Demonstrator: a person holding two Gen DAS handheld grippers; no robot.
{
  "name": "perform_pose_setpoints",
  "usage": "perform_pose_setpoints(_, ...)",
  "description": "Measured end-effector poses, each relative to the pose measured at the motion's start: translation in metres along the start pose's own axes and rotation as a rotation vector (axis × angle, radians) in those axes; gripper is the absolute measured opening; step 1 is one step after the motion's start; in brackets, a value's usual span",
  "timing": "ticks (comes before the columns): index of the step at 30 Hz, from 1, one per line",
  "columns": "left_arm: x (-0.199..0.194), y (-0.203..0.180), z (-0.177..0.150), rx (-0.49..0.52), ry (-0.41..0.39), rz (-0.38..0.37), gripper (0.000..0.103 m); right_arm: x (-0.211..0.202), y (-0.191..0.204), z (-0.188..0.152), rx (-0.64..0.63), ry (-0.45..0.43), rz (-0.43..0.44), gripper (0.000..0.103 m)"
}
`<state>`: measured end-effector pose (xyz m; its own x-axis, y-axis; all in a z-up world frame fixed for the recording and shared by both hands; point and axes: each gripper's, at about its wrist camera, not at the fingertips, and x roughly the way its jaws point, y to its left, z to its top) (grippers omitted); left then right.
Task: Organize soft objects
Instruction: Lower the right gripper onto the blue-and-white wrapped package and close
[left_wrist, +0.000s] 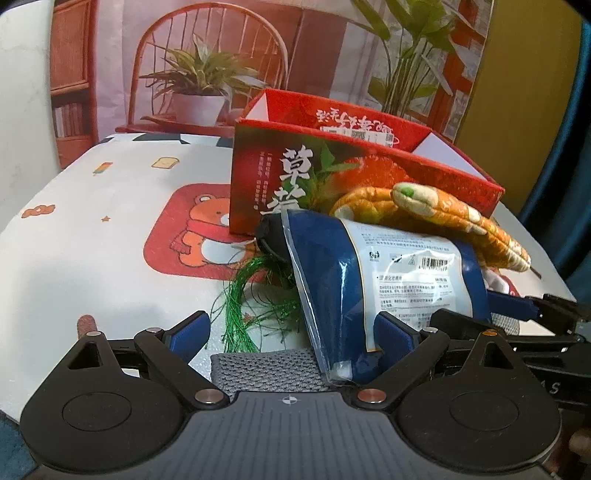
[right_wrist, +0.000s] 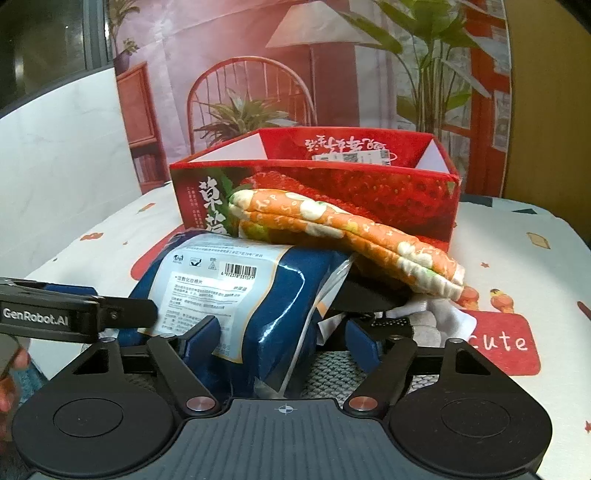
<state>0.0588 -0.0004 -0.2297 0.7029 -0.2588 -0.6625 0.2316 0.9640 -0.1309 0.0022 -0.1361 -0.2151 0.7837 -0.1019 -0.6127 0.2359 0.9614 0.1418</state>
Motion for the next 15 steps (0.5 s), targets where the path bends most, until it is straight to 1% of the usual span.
perform_pose_setpoints(3, -0.001, -0.001, -0.001, 0.006, 0.004, -0.004, 0.097, 0.001, 0.002, 0.0, -0.011, 0.003, 0.004, 0.069)
perform_pose_setpoints(5, -0.002, -0.002, 0.0, 0.013, -0.002, -0.014, 0.093, 0.001, 0.003, 0.001, -0.02, 0.002, 0.003, 0.066)
perform_pose_setpoints(7, -0.006, -0.004, 0.0, 0.018, -0.006, -0.036, 0.083, 0.001, 0.004, 0.001, -0.027, 0.001, 0.01, 0.062)
perform_pose_setpoints(8, -0.007, -0.005, 0.0, 0.026, -0.009, -0.044, 0.081, 0.0, 0.005, 0.001, -0.03, 0.001, 0.012, 0.06)
perform_pose_setpoints(10, -0.009, -0.008, 0.0, 0.043, -0.017, -0.06, 0.071, 0.0, 0.006, 0.001, -0.037, -0.001, 0.018, 0.056)
perform_pose_setpoints(11, -0.009, -0.009, 0.0, 0.053, -0.017, -0.078, 0.068, 0.0, 0.006, 0.001, -0.04, -0.002, 0.022, 0.053)
perform_pose_setpoints(15, -0.005, -0.014, -0.003, 0.089, 0.009, -0.118, 0.067, -0.001, 0.007, 0.002, -0.045, -0.003, 0.031, 0.051)
